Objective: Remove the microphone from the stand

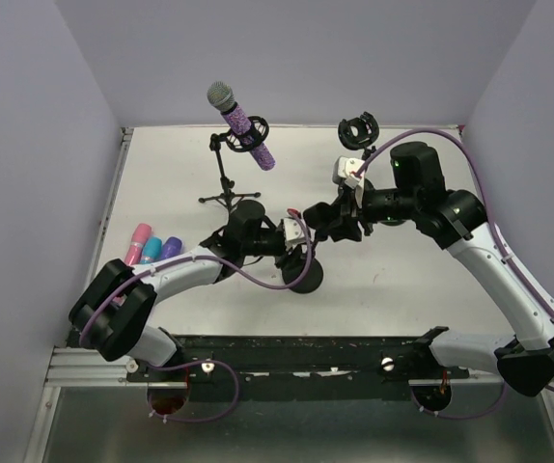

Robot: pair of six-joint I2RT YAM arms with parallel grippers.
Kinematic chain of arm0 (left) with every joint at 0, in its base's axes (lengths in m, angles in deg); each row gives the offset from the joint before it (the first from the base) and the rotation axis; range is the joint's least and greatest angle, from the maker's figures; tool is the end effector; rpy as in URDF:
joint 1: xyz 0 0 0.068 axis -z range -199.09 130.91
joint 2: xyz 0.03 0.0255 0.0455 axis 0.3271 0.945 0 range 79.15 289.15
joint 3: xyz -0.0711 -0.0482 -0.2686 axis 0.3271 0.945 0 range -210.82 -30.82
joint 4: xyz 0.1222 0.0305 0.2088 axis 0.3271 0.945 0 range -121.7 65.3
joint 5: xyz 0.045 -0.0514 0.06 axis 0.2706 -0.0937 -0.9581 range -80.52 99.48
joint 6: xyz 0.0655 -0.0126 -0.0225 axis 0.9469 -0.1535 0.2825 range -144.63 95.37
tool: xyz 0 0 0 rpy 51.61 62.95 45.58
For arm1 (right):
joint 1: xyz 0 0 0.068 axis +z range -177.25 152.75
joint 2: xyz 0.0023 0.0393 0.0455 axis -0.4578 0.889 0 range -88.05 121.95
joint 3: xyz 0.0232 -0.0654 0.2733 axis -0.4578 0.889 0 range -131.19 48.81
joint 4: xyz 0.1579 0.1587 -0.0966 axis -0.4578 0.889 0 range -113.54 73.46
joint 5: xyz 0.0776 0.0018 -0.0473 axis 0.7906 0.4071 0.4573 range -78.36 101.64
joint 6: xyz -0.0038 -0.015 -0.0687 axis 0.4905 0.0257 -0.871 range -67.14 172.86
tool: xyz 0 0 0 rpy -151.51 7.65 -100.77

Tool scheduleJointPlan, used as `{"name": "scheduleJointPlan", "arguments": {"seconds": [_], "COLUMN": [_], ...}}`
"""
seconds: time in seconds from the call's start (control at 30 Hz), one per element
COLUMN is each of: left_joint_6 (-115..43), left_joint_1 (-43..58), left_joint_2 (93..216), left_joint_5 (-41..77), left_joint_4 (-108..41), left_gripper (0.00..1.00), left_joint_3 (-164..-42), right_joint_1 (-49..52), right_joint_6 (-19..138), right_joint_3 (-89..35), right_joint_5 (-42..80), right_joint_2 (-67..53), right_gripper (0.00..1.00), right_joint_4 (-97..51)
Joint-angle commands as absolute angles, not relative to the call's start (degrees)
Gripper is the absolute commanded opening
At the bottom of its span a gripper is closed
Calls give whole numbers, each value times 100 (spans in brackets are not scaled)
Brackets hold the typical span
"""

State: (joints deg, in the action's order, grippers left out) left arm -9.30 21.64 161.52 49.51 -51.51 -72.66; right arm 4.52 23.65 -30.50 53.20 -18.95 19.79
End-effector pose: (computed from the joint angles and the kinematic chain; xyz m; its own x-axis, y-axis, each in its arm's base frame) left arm 0.2070 -0.2271 0.2415 -0.0058 0.2721 -0.9622 0.9924 0.1199 0.0279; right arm 0.1774 0.1548 0.4040 0.0173 -0.4188 -0.9079 -0.9829 0.1594 -0.0923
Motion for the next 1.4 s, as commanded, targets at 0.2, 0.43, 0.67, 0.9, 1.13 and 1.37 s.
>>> {"name": "scheduleJointPlan", "arguments": {"seconds": [0.2, 0.43, 0.67, 0.9, 1.13, 1.37], "left_joint_6": [-469, -871, -1461, -778, -65, 982], "left_joint_1": [2239, 2562, 2740, 2310, 984, 842], "left_joint_2": [15766, 14666, 15035, 14675, 15156, 16229], "left_joint_5": [4984, 450, 408, 2941, 5884, 6985], "left_joint_4": [-4508, -4636, -3785, -3179, -2441, -1649], "left_gripper": [0, 0, 0, 60, 69, 59], "left_joint_3": [-7573, -7047, -7257, -7494, -7879, -8741], "right_joint_1": [413, 352, 343, 343, 343, 343], "right_joint_6": [3227, 5038, 5348, 4084, 2546, 1938], "right_joint_3": [-2757, -2986, -2538, -2388, -2037, -1940], "right_joint_5": [4549, 3538, 3641, 4301, 5074, 5268], "right_joint_2": [-1897, -1678, -1484, -1703, -2151, -2161], "right_gripper": [26, 1, 0, 0, 0, 1], "right_joint_4": [1901, 1293, 1153, 1302, 1495, 1557]}}
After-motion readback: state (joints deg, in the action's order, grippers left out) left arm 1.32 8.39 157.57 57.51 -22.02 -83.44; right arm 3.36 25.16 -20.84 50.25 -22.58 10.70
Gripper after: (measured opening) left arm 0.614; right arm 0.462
